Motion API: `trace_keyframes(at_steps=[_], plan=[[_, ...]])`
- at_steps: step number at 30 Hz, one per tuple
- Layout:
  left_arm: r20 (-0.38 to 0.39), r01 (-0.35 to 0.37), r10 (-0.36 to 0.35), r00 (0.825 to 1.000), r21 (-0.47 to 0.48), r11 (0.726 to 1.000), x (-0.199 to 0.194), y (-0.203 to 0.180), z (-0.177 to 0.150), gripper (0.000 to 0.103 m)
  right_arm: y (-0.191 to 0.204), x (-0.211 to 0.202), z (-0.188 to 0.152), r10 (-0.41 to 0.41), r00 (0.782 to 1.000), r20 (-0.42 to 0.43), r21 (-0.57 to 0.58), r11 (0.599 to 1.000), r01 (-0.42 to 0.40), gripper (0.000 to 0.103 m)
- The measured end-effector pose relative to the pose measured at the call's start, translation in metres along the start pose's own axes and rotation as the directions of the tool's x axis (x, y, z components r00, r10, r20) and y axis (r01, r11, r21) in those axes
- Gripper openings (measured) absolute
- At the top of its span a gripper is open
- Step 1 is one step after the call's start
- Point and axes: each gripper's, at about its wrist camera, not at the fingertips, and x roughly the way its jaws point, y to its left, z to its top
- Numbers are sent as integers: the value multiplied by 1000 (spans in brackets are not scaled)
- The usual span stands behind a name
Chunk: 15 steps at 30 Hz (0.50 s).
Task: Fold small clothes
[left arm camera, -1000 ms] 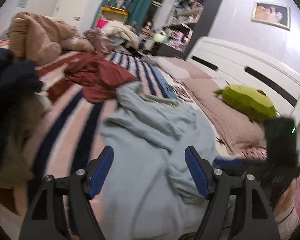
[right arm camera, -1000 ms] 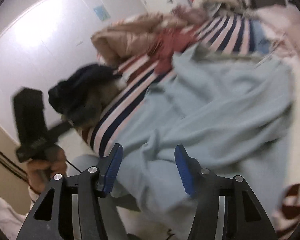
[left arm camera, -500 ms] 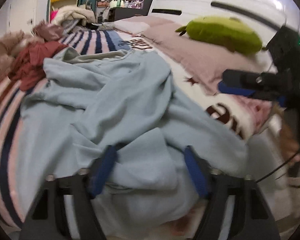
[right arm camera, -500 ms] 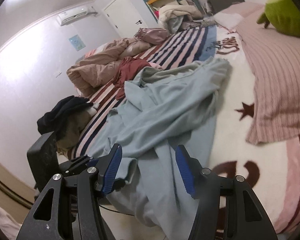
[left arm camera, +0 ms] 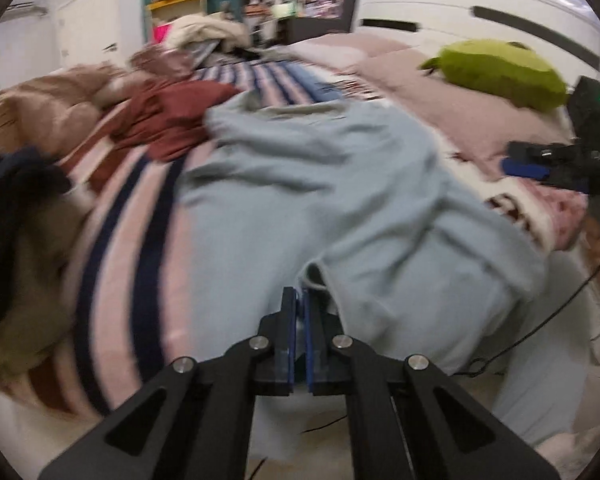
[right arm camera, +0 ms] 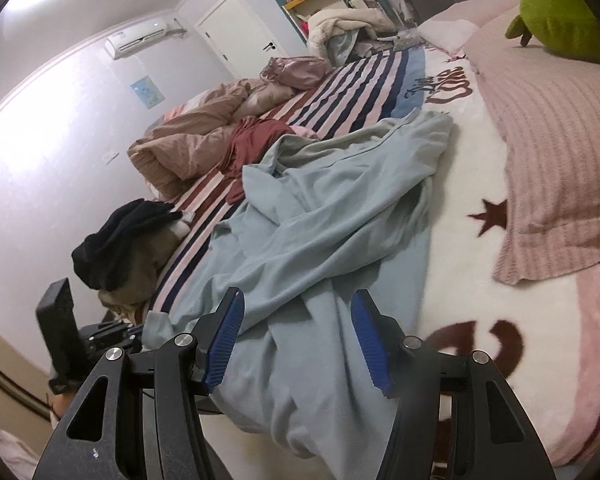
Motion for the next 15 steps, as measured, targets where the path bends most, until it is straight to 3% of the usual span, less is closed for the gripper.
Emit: trace_keyframes(at_steps=[3,4,5,7,11,15], plan=[[-12,-52,51,999,-100,994,0,26,-8,2,5,8,0,0,1000,-16,-8,1000,0,52],[-5,-47,47,999,-125,991,-2,30,-9,8,7,10,0,-3,1000,-21,-14,1000,2,52],[10,-30,31,999,-147,989,-4,35,-11,27,9,11,0,-3,1000,-24,-17,1000,3,52],[53,11,-2,999,-167,986,-12,40,-13,52,12,13,1,-3,1000,-27,-22,1000,3,52],[116,111,-93,989,-159,981,-16,34,-1,56,14,17,4,-4,999,-32,-31,1000,3,52],[107,164,-155,982,-78,983,8,8,25,56,10,21,12,-17,1000,-24,-26,1000,17,52]])
